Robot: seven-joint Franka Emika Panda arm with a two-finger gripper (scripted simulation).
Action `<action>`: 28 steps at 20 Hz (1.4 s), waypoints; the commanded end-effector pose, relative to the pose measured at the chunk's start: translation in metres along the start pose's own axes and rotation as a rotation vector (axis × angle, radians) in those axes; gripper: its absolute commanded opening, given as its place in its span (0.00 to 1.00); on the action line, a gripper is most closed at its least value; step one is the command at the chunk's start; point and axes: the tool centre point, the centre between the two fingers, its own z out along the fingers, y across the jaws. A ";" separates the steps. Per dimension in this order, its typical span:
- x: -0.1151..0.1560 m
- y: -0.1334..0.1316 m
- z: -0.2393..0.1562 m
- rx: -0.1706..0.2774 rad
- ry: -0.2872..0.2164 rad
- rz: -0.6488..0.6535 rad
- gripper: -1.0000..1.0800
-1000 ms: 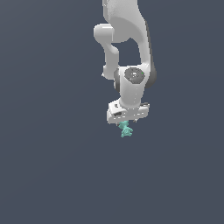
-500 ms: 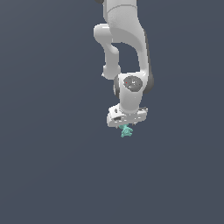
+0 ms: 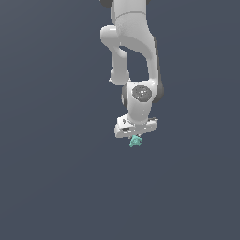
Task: Pick up the object and move it to a goal position.
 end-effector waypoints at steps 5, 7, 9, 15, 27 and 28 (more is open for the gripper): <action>0.000 0.000 0.000 0.000 0.000 0.000 0.00; 0.000 0.000 0.000 0.000 0.000 0.000 0.00; 0.000 0.000 -0.001 0.000 0.000 0.000 0.00; 0.000 -0.005 -0.018 0.000 0.000 0.000 0.00; -0.002 -0.031 -0.118 -0.001 0.000 -0.001 0.00; -0.003 -0.034 -0.128 -0.001 0.000 -0.001 0.00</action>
